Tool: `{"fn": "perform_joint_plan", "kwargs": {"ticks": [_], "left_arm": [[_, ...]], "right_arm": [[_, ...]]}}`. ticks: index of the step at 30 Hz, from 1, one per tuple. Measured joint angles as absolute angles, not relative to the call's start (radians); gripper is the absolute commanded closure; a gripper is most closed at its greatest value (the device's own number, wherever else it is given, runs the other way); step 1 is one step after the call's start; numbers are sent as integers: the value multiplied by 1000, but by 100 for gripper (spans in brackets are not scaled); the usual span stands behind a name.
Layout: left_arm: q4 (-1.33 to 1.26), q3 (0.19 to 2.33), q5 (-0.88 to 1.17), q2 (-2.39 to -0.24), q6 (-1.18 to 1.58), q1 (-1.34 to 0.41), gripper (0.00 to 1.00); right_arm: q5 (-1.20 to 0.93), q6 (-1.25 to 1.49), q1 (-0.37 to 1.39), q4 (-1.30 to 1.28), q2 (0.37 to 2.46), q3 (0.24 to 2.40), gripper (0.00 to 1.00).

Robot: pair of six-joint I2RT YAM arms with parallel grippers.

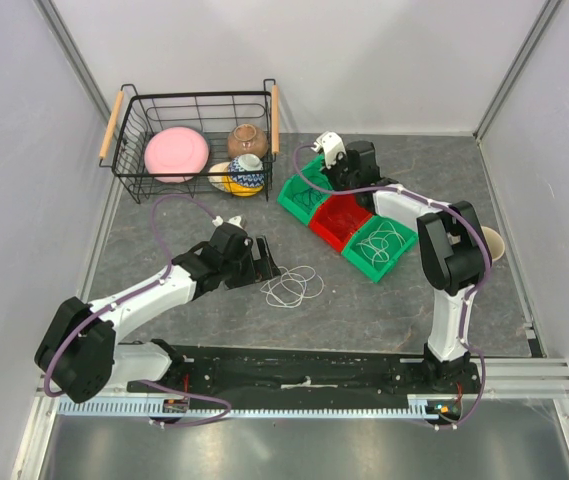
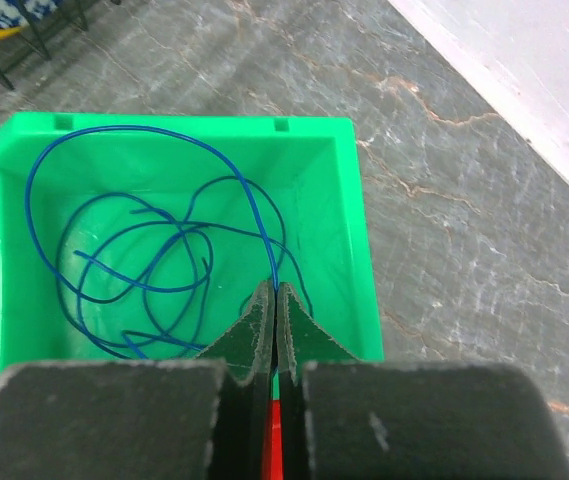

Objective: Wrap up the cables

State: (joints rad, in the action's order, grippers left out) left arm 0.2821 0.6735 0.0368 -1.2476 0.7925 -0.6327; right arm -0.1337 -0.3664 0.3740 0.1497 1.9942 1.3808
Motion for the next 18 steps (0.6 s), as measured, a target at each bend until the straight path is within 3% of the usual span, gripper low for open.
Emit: {"fn": "perform_joint_plan", "kwargs": {"ticks": [18], "left_arm": [[282,673,37,-1248,793,-633,3]], "right_arm": [[-51,-456,403,49,2082,1507,100]]}}
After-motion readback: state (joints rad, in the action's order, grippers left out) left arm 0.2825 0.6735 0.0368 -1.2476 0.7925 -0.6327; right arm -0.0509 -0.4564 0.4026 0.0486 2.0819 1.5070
